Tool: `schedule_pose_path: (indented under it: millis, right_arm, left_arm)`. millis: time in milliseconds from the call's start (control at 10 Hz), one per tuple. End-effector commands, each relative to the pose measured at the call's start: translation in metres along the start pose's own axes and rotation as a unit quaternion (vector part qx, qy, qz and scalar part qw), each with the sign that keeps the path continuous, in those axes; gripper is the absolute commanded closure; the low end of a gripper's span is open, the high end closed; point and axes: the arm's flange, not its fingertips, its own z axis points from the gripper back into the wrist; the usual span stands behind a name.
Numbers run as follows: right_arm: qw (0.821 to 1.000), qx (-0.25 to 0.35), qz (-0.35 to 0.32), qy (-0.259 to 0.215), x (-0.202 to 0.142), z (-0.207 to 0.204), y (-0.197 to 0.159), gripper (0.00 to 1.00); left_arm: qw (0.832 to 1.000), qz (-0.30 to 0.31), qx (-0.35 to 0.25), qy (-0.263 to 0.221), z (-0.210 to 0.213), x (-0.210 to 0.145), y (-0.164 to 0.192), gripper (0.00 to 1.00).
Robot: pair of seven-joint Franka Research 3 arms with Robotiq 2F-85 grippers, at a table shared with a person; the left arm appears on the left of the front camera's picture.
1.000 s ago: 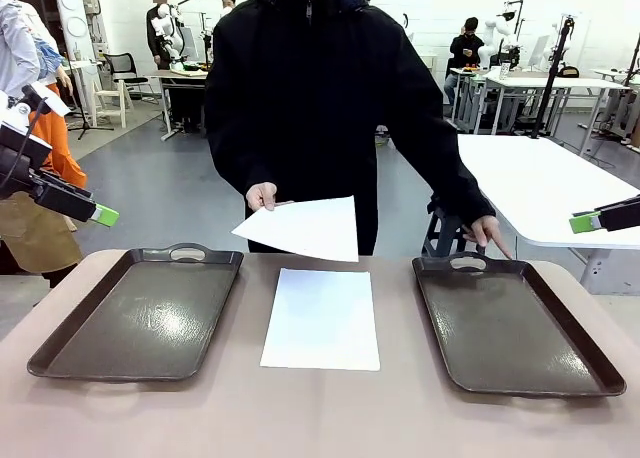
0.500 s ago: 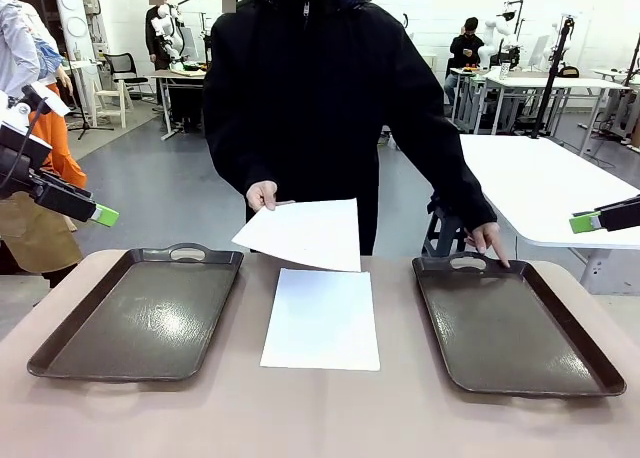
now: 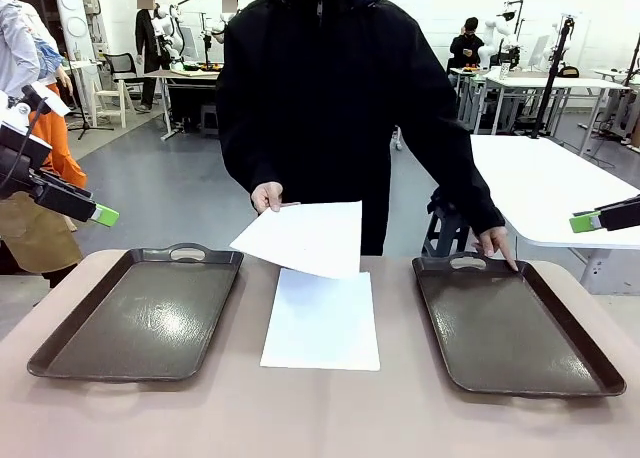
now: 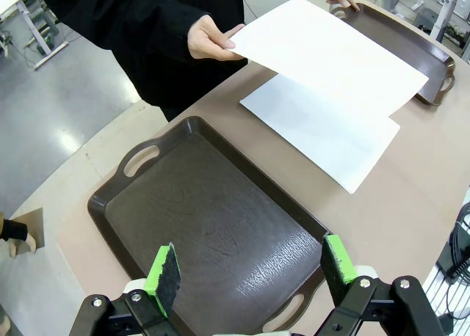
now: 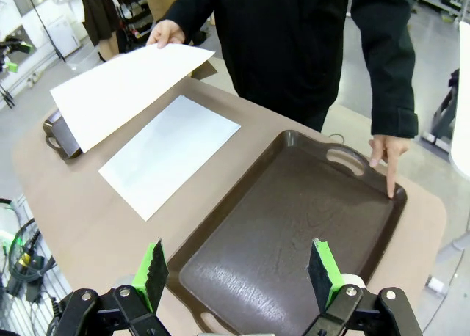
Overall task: Sort the A4 documents.
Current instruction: Receive the A4 Paper.
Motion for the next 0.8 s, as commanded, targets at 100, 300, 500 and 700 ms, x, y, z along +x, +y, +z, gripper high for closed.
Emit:
schedule_pose_path:
  millis: [100,300,500,700]
  right_arm:
    - [0.996,0.06,-0.07,0.019,0.027,-0.049,-0.012,0.0]
    - [0.988,0.111,-0.099,0.037,0.051,-0.102,-0.002,0.0]
    - [0.973,0.168,-0.153,0.042,0.066,-0.158,0.014,0.0]
    - [0.943,0.229,-0.234,0.05,0.059,-0.203,0.043,0.0]
  left_arm:
    - [1.0,0.0,0.001,-0.001,0.0,0.0,0.001,0.0]
    - [1.0,0.0,0.001,-0.001,0.0,0.0,0.001,0.0]
    - [1.0,0.0,0.001,-0.001,0.0,0.0,0.001,0.0]
    - [1.0,0.0,0.001,-0.001,0.0,0.0,0.001,0.0]
